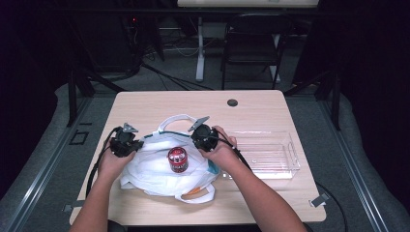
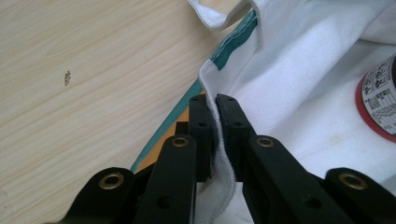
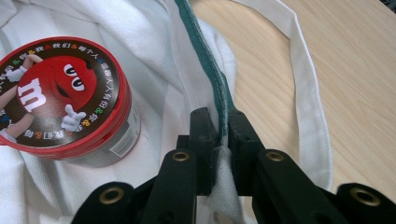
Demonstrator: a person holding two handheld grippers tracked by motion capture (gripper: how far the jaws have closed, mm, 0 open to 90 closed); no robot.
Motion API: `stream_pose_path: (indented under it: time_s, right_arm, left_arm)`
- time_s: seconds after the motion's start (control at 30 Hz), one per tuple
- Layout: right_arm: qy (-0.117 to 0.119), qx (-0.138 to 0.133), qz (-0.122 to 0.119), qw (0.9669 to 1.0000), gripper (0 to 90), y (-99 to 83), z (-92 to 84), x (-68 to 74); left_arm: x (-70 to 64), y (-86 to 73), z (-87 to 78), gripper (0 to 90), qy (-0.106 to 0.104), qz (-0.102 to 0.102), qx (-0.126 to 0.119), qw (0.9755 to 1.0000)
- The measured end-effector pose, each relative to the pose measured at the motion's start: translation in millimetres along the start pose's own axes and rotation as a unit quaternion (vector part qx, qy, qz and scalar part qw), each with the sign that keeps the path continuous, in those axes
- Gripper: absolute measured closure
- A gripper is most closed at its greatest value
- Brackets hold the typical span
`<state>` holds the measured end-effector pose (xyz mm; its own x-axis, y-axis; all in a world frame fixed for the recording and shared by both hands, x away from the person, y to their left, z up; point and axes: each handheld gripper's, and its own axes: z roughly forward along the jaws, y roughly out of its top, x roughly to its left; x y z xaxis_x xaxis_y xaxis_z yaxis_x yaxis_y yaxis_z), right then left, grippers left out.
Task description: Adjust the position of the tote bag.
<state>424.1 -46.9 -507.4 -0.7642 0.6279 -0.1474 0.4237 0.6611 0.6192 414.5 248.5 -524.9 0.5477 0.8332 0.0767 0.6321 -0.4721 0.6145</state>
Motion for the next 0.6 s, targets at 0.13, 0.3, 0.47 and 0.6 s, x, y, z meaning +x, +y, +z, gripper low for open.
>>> stream_pose_path:
  time_s: [0.13, 0.3, 0.47, 0.6]
  right_arm:
    - [0.004, -0.008, 0.007, 0.9999, 76.8, -0.1, -4.4, 1.6]
    - [0.016, -0.034, 0.019, 0.9991, 69.7, -1.9, -16.6, 5.6]
    - [0.019, -0.05, 0.029, 0.9981, 63.7, -6.6, -31.4, 7.0]
    - [0.029, -0.058, 0.04, 0.997, 58.8, -11.8, -43.3, 9.5]
  left_arm:
    - [0.0, -0.3, 0.4, 85.4, 0.0, -0.002, 0.0, 1.0]
    - [-0.4, -0.3, 0.6, 85.4, 0.005, -0.001, 0.002, 1.0]
    - [-0.2, -0.3, 0.5, 85.3, 0.002, -0.002, 0.002, 1.0]
    - [-0.1, -0.3, 0.1, 85.3, 0.004, -0.002, 0.003, 1.0]
